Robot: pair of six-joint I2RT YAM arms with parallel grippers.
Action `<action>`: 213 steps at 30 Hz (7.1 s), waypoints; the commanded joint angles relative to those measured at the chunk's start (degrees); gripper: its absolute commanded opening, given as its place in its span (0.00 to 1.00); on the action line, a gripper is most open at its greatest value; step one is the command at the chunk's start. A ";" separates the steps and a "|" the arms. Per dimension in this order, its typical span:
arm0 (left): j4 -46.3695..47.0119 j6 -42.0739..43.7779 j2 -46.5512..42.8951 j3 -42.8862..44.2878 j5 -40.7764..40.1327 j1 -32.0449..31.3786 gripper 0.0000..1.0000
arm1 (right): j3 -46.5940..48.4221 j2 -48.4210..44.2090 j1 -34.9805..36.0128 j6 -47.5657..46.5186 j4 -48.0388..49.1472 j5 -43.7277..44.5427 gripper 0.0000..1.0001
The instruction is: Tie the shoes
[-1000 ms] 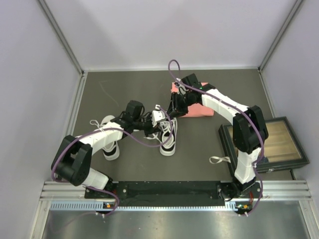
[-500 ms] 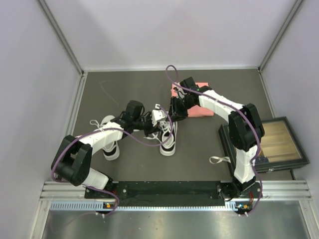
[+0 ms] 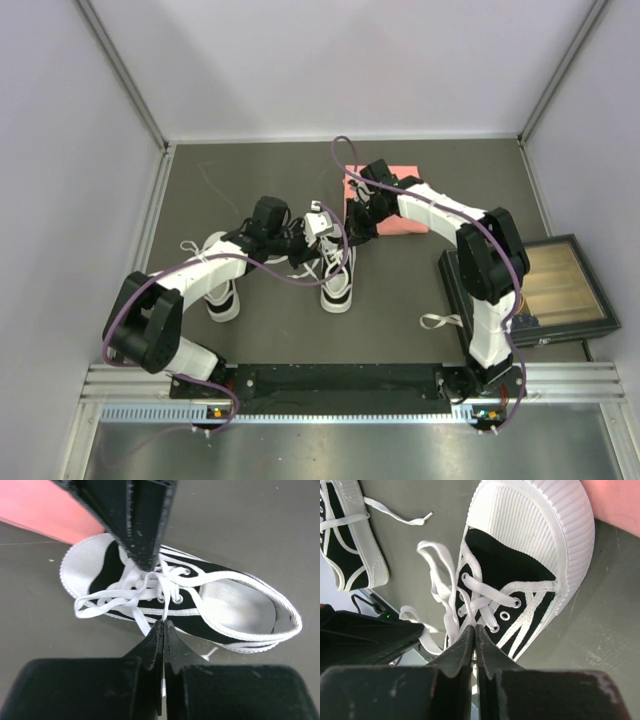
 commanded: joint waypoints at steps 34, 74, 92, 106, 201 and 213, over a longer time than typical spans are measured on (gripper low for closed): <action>2.24 -10.08 3.66 5.82 -2.06 -2.73 0.00 | -0.94 -7.00 0.68 0.46 4.23 -0.43 0.04; 8.13 -13.77 10.95 5.91 -5.58 -4.32 0.00 | 0.29 -6.82 1.30 2.22 4.06 0.44 0.06; 8.66 -15.35 12.80 6.70 -3.12 -4.41 0.00 | -3.31 -11.12 -0.11 1.69 6.60 -2.02 0.43; 7.78 -15.62 12.71 7.15 -3.47 -4.05 0.00 | -11.32 -12.89 -4.68 4.16 6.88 1.76 0.18; 2.32 -22.46 6.82 12.24 3.47 7.99 0.50 | -4.28 -7.78 -0.02 -0.77 9.07 -3.51 0.00; 11.29 -38.02 15.52 15.85 9.71 7.81 0.50 | -4.11 -7.79 0.15 -0.59 8.72 -2.98 0.00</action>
